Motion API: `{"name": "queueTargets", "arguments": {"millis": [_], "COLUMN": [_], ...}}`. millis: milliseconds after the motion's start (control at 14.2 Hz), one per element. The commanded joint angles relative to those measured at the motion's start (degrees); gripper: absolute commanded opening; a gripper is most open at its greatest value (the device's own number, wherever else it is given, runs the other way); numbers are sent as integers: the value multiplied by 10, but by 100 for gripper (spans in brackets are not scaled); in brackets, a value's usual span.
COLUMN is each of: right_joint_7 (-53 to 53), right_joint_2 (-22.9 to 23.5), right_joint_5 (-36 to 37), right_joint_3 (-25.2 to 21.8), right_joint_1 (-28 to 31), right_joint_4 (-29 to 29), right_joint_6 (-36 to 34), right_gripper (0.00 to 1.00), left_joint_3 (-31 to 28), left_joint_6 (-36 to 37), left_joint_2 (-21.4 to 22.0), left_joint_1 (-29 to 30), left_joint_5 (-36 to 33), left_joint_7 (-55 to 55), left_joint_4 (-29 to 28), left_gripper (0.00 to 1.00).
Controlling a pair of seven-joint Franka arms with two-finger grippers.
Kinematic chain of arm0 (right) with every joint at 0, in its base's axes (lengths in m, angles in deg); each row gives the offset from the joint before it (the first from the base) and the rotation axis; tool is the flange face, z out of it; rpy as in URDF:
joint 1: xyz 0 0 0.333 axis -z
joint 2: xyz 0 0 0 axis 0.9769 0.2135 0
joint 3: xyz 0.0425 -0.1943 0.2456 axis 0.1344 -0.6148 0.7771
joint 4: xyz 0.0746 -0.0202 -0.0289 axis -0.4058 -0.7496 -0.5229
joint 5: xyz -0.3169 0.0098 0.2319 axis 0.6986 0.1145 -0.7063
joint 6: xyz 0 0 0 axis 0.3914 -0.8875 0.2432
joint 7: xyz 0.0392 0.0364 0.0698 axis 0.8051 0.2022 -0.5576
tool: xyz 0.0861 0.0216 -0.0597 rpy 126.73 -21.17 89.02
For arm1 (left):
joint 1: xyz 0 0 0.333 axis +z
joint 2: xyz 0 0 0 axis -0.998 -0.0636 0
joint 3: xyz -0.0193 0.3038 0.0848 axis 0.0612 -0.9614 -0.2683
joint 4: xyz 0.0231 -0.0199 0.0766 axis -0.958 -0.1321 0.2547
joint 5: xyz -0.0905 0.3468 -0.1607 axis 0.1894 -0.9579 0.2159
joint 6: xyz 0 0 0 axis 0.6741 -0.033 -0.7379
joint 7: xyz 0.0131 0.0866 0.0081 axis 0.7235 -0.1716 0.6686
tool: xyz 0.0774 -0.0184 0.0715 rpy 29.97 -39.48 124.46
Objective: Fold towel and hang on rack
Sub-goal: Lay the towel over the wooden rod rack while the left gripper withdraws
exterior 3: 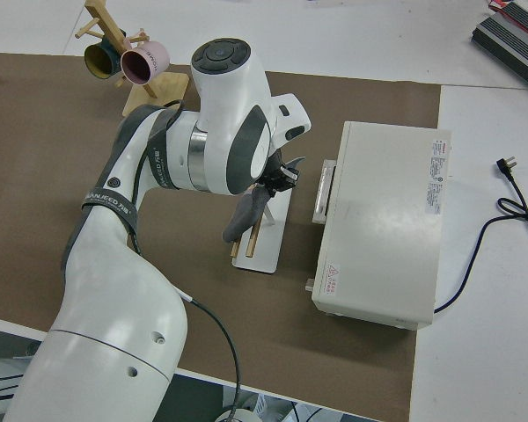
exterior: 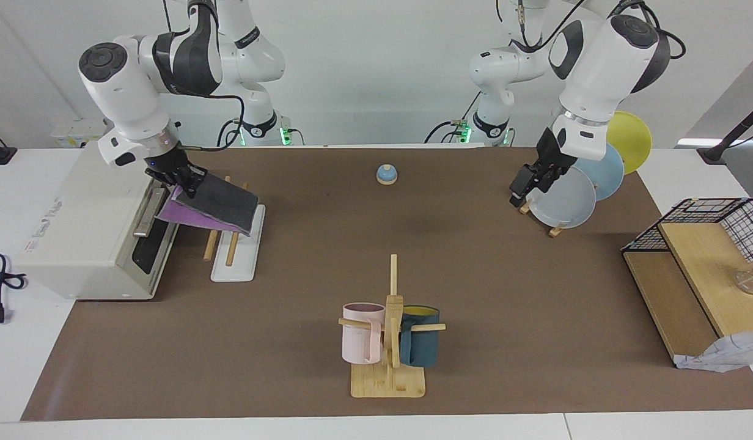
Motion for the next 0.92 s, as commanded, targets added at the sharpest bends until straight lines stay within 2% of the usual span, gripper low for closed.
{"name": "queueTargets", "arguments": {"millis": [0,71,141,282,494,846], "right_joint_7": [-10,-10,-10,-11,-12,-14], "right_joint_2": [-10,-10,-10,-10,-10,4], "right_joint_5": [10,10,10,10,10,10], "right_joint_3": [5,5,5,5,5,4], "right_joint_1": [5,6,6,5,6,9], "right_joint_4": [-9,-9,-9,-9,4,133], "right_joint_6": [-1,-1,-1,-1,-8,-118], "right_gripper": [70,81,100,100,100,100], "left_joint_3": [-23,-36,-54,-111,-127,-132], "left_joint_6": [86,115,138,182,212,191], "left_joint_2": [-33,-34,-30,-11,23,20], "left_joint_1": [-1,-9,-26,-71,-89,-96], "left_joint_5": [-44,-52,-60,-64,-61,-57], "left_joint_7": [122,172,202,213,217,217], "left_joint_4": [72,84,93,96,78,69], "left_gripper": [100,100,100,100,100,100]}}
